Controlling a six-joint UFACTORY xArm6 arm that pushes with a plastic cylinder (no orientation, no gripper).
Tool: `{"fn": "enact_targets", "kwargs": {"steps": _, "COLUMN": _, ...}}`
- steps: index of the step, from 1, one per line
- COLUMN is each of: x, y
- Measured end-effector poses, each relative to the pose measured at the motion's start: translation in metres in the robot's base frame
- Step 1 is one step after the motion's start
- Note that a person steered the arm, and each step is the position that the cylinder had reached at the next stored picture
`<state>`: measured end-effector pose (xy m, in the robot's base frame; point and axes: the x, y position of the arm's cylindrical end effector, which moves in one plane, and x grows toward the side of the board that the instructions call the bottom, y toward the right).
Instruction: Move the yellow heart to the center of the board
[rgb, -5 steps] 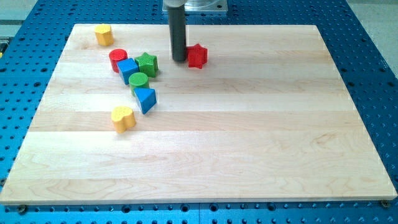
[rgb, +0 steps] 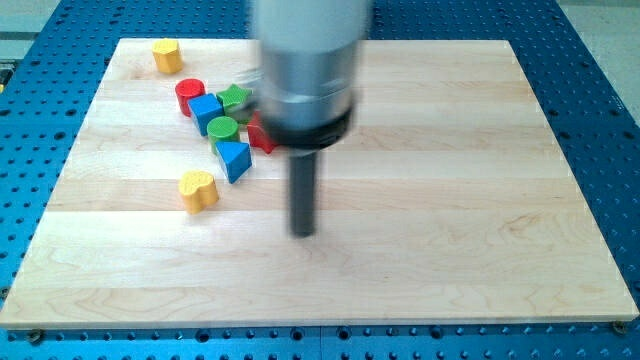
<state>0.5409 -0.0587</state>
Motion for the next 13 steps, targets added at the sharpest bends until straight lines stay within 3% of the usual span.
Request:
{"fn": "enact_targets", "kwargs": {"steps": 1, "x": -0.022, "y": -0.114}}
{"fn": "enact_targets", "kwargs": {"steps": 2, "x": -0.045, "y": -0.091}}
{"fn": "enact_targets", "kwargs": {"steps": 3, "x": -0.043, "y": -0.014}}
{"fn": "enact_targets", "kwargs": {"steps": 4, "x": -0.078, "y": 0.024}}
{"fn": "enact_targets", "kwargs": {"steps": 6, "x": -0.175, "y": 0.046}}
{"fn": "enact_targets", "kwargs": {"steps": 8, "x": -0.2, "y": 0.109}}
{"fn": "enact_targets", "kwargs": {"steps": 9, "x": -0.259, "y": 0.077}}
{"fn": "enact_targets", "kwargs": {"steps": 11, "x": -0.221, "y": 0.065}}
{"fn": "enact_targets", "kwargs": {"steps": 12, "x": -0.258, "y": 0.048}}
{"fn": "enact_targets", "kwargs": {"steps": 13, "x": -0.267, "y": 0.015}}
